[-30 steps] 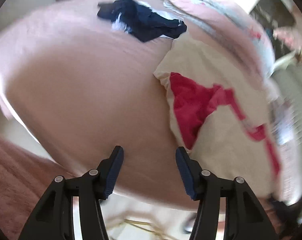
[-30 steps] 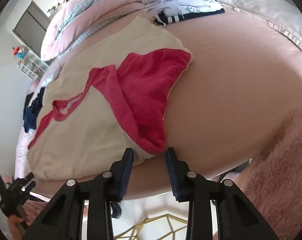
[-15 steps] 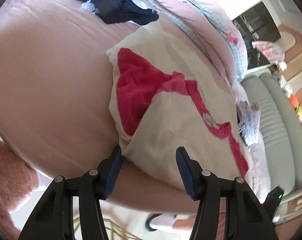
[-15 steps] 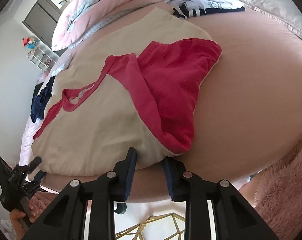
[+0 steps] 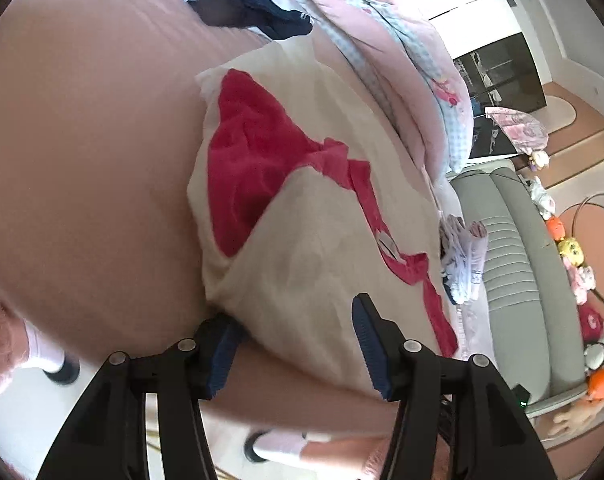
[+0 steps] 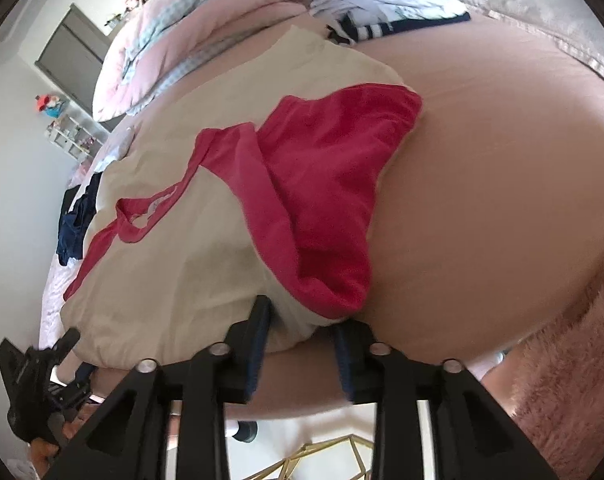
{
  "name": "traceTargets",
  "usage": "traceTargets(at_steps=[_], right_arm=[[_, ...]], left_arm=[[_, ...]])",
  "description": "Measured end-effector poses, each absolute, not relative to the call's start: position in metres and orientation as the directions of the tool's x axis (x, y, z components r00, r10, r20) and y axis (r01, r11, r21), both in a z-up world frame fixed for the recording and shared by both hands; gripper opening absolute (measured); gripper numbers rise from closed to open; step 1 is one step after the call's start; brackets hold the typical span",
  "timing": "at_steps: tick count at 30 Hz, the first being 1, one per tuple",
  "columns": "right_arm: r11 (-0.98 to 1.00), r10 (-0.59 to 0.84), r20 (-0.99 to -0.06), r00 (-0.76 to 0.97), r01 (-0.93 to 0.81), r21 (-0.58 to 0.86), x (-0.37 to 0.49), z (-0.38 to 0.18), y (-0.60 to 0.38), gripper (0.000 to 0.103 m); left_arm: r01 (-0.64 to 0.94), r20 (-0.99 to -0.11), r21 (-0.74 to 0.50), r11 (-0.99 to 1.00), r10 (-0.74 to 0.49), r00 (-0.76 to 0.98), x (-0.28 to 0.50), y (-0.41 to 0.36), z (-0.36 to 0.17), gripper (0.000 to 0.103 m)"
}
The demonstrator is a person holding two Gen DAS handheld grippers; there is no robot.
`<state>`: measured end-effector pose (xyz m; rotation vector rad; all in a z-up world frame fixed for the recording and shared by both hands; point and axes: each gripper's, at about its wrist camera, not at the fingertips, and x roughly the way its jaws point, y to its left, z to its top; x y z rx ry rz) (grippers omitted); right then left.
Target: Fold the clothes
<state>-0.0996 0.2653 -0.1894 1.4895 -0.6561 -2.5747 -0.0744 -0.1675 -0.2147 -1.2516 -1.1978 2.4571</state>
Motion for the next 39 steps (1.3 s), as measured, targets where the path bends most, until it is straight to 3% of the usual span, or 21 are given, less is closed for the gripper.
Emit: traceTargets(at_steps=[1, 3, 5, 6, 7, 12, 15, 17, 19, 20, 21, 22, 25, 32, 39], right_arm=[[-0.904, -0.296, -0.798, -0.525, -0.115, 0.411, -0.101, -0.189, 0.262, 0.049], [-0.914, -0.284, -0.792, -0.54, -0.097, 0.394, -0.103, -0.187, 0.256, 0.057], [-0.93, -0.25, -0.79, -0.559, -0.089, 0.357, -0.105, -0.184, 0.251, 0.05], [-0.937, -0.233, -0.789, -0.569, -0.085, 0.338, -0.106, -0.183, 0.248, 0.035], [-0.944, -0.216, -0.787, -0.578, -0.082, 0.319, -0.107, -0.181, 0.245, 0.032], [-0.901, -0.307, -0.776, -0.551, -0.095, 0.423, -0.11, -0.19, 0.26, 0.032], [-0.883, -0.348, -0.763, -0.545, -0.084, 0.462, -0.117, -0.193, 0.259, 0.046], [-0.903, -0.334, -0.769, -0.545, -0.048, 0.426, -0.122, -0.191, 0.25, 0.053], [-0.948, -0.268, -0.788, -0.555, 0.007, 0.318, -0.124, -0.186, 0.234, 0.041], [-0.952, -0.262, -0.786, -0.56, 0.019, 0.305, -0.124, -0.184, 0.232, 0.035], [-0.956, -0.257, -0.783, -0.566, 0.029, 0.293, -0.124, -0.182, 0.229, 0.026], [-0.953, -0.264, -0.78, -0.568, 0.027, 0.303, -0.122, -0.179, 0.231, 0.019], [-0.94, -0.296, -0.759, -0.58, 0.037, 0.338, -0.115, -0.165, 0.237, 0.01], [-0.915, -0.36, -0.686, -0.633, 0.097, 0.391, -0.068, -0.108, 0.23, 0.008], [-0.896, -0.384, -0.769, -0.512, 0.005, 0.444, -0.028, -0.134, 0.246, 0.008]], left_arm=[[0.216, -0.629, -0.693, -0.688, 0.43, -0.648, -0.077, -0.165, -0.214, 0.052], [0.214, -0.635, -0.675, -0.706, 0.409, -0.655, -0.076, -0.161, -0.212, 0.052], [0.208, -0.65, -0.649, -0.732, 0.392, -0.651, -0.076, -0.159, -0.208, 0.049], [0.205, -0.659, -0.626, -0.753, 0.37, -0.655, -0.075, -0.159, -0.203, 0.024], [0.204, -0.666, -0.601, -0.773, 0.343, -0.662, -0.073, -0.159, -0.198, 0.017], [0.236, -0.649, -0.676, -0.698, 0.412, -0.639, -0.079, -0.168, -0.218, 0.017], [0.236, -0.635, -0.689, -0.685, 0.415, -0.651, -0.084, -0.167, -0.224, 0.021], [0.207, -0.639, -0.663, -0.72, 0.399, -0.658, -0.091, -0.159, -0.22, 0.029], [0.178, -0.642, -0.64, -0.747, 0.394, -0.657, -0.1, -0.15, -0.215, 0.043], [0.18, -0.651, -0.631, -0.755, 0.389, -0.651, -0.101, -0.148, -0.212, 0.043], [0.186, -0.663, -0.62, -0.762, 0.383, -0.643, -0.101, -0.147, -0.208, 0.035], [0.192, -0.675, -0.609, -0.77, 0.376, -0.635, -0.101, -0.146, -0.205, 0.013], [0.182, -0.667, -0.609, -0.772, 0.375, -0.644, -0.087, -0.148, -0.184, 0.012], [0.139, -0.659, -0.582, -0.802, 0.364, -0.658, -0.056, -0.145, -0.134, 0.011], [0.218, -0.717, -0.621, -0.753, 0.433, -0.546, -0.005, -0.161, -0.157, 0.011]])
